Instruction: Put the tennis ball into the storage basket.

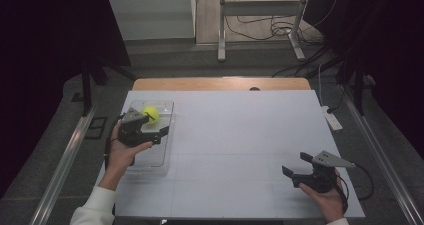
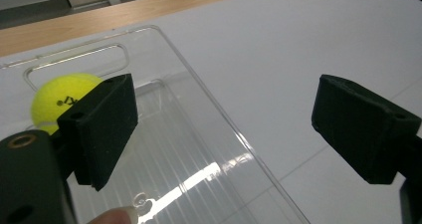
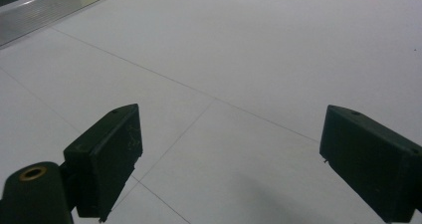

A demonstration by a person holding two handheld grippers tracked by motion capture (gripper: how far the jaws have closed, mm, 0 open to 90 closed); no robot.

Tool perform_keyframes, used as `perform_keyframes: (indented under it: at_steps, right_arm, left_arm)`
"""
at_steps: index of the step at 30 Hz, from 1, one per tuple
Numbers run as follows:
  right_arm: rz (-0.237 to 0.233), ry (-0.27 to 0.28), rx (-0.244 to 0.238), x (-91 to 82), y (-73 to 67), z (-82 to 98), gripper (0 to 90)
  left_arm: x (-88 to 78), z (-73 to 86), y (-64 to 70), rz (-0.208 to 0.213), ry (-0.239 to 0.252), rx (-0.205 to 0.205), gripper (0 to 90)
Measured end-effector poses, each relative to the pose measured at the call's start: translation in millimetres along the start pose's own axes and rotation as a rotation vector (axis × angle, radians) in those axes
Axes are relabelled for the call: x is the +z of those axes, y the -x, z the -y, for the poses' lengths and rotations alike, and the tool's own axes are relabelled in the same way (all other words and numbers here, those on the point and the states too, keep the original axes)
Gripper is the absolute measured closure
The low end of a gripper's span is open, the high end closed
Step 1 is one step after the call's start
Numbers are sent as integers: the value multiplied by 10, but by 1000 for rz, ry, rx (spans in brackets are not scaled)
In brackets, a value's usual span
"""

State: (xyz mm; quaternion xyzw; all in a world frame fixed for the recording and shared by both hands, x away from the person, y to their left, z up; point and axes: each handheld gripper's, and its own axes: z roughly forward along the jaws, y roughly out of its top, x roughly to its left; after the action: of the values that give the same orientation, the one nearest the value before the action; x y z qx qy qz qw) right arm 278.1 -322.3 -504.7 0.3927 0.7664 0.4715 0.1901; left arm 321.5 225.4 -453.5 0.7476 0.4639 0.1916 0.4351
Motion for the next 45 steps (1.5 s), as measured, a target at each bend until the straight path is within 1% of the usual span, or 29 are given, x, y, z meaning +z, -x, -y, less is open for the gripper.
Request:
perform_keyframes:
  at_steps: [3, 6, 10, 12, 13, 16, 20, 24, 26, 27, 28, 31, 33, 36, 40, 45]
  right_arm:
    - [1, 1, 1, 0, 4, 1, 101]
    - [2, 1, 2, 3, 4, 0, 101]
    - [2, 1, 3, 4, 8, 2, 101]
    - [2, 2, 3, 4, 10, 2, 100]
    - [2, 2, 3, 4, 10, 2, 100]
    - [1, 3, 2, 3, 9, 1, 100]
    - [1, 4, 1, 3, 10, -1, 100]
    - [-1, 7, 1, -3, 12, -4, 100]
    - [-2, 10, 0, -6, 14, -5, 100]
    - [-2, 10, 0, -6, 14, -5, 100]
    - [-3, 11, 0, -6, 14, -6, 99]
    - [-8, 14, -3, -8, 11, -7, 99]
    - [-11, 15, -4, -9, 9, -8, 100]
    - [-14, 14, -6, -3, 7, -7, 100]
    - [-18, 9, -8, 6, 0, -7, 99]
    - [-23, 17, -9, -5, 0, -9, 99]
  left_arm:
    - [-20, 22, 15, 11, 5, -3, 119]
    - [-67, 85, 57, 31, 14, -10, 118]
    - [-123, 162, 111, 38, 16, -7, 117]
    - [-165, 226, 144, 45, 21, -8, 117]
    - [-165, 226, 144, 45, 21, -8, 117]
    - [-190, 313, 190, 51, 19, -8, 117]
    - [-192, 425, 265, 65, 12, 5, 117]
    - [-183, 543, 353, 83, -5, 24, 114]
    - [-185, 593, 384, 80, -11, 34, 114]
    - [-185, 593, 384, 80, -11, 34, 113]
    - [-191, 633, 401, 78, -16, 40, 113]
    - [-197, 707, 417, 82, -22, 39, 114]
    - [-202, 757, 420, 76, -26, 43, 113]
    - [-199, 819, 409, 73, -31, 35, 114]
    - [-185, 839, 400, 68, -36, 31, 114]
    - [-204, 825, 406, 67, -24, 34, 114]
